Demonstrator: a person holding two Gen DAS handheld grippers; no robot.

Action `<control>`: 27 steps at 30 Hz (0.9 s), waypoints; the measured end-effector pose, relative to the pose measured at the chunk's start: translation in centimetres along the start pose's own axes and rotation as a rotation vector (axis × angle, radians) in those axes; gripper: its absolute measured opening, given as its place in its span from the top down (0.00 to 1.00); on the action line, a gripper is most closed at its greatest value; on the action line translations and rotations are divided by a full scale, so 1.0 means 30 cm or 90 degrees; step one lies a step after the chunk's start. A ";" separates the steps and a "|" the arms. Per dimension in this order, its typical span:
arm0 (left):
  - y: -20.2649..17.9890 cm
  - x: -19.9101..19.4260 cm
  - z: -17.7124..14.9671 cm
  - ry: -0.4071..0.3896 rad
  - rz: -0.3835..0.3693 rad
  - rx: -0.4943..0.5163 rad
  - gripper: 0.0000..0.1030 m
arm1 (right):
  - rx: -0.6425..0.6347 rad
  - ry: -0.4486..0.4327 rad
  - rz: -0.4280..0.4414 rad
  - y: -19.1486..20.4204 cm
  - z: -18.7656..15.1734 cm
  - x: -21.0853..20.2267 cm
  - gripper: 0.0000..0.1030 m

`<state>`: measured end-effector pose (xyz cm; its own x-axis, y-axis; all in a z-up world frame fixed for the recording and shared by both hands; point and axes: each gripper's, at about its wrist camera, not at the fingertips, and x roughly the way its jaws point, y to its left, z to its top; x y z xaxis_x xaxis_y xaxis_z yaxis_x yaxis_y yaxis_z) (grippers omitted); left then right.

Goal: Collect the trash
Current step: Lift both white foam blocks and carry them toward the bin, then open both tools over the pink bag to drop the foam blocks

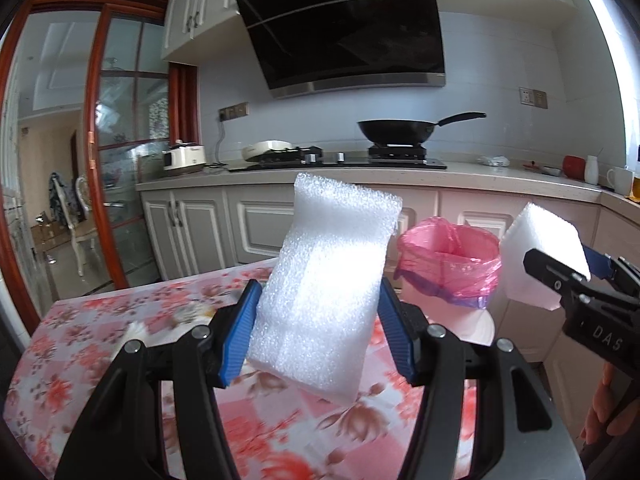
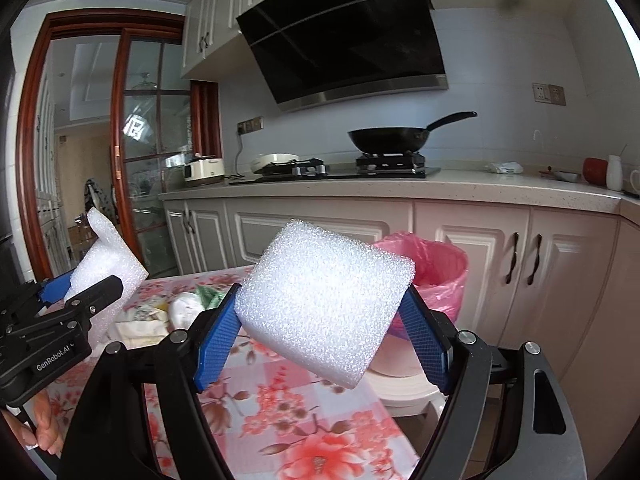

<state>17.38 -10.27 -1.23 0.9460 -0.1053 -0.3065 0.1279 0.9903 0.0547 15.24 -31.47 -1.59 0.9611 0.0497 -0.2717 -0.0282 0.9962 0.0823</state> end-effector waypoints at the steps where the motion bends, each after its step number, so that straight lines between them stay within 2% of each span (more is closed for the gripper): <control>1: -0.013 0.021 0.005 0.000 -0.007 0.000 0.45 | 0.000 0.001 -0.008 -0.013 0.001 0.014 0.28; 12: -0.151 0.308 0.098 0.023 -0.081 0.007 0.45 | -0.009 0.015 -0.066 -0.159 0.043 0.189 0.28; 22: -0.284 0.575 0.235 0.030 -0.156 0.021 0.44 | -0.015 0.034 -0.080 -0.324 0.123 0.417 0.27; 27: -0.361 0.737 0.302 0.032 -0.172 0.023 0.44 | -0.023 0.043 -0.088 -0.392 0.155 0.535 0.27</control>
<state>39.62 -24.13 0.02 0.8604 -0.3591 -0.3615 0.3846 0.9231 -0.0017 32.27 -42.72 -2.46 0.9361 -0.0845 -0.3415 0.0918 0.9958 0.0052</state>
